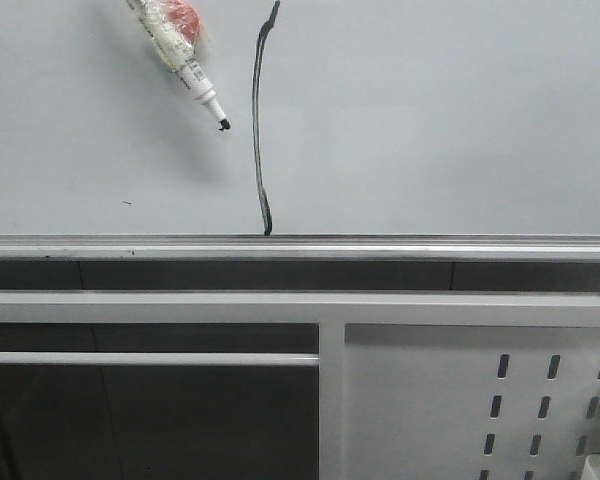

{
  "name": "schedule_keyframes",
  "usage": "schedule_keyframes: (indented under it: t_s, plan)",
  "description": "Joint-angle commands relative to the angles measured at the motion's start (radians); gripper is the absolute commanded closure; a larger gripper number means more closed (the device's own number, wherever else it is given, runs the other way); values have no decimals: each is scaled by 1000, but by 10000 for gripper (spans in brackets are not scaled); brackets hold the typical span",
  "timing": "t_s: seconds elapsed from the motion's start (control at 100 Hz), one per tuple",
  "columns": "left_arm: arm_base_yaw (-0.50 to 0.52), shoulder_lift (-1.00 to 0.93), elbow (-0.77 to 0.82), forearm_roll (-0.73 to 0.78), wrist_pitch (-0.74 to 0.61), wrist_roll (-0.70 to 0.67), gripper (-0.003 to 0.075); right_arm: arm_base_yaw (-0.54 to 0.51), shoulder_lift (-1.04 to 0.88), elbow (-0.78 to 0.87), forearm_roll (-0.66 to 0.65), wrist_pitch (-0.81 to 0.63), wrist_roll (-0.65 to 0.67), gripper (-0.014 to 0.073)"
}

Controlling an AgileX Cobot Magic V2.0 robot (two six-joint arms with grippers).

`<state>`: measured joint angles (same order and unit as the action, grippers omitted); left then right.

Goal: Write number 1 on whiteboard

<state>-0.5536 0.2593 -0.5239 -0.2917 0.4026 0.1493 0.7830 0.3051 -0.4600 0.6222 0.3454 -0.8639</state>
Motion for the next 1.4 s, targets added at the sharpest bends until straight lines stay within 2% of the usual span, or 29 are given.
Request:
schedule_keyframes:
  t_s: [0.0, 0.16, 0.33, 0.51, 0.6, 0.74, 0.88, 1.02, 1.11, 1.39]
  plan:
    - [1, 10, -24, -6, -70, -1, 740, -8, 10, -26, 18, -72, 1, 652]
    - [1, 5, -9, 0, -70, -1, 740, -8, 10, -26, 18, -72, 1, 652]
    - [32, -4, 33, 116, -116, -1, 740, -8, 10, -26, 18, -72, 1, 652]
    - [200, -58, 216, 141, -403, 2, 740, -8, 10, -26, 18, -72, 1, 652]
    - [305, -115, 309, 135, -453, -16, 740, -8, 10, -26, 18, -72, 1, 652]
    - [438, -233, 419, 135, -424, -18, 740, -8, 10, -26, 18, -72, 1, 652]
    - [520, -281, 499, 121, -342, -18, 740, -8, 10, -26, 18, -69, 1, 652]
    - [543, -281, 563, 88, -303, -20, 740, -8, 10, -26, 18, -69, 1, 652]
    - [543, -283, 563, 136, -239, -20, 740, -8, 10, -26, 18, -69, 1, 652]
    - [544, -285, 563, 135, -117, -20, 740, -8, 10, -26, 18, -71, 1, 652]
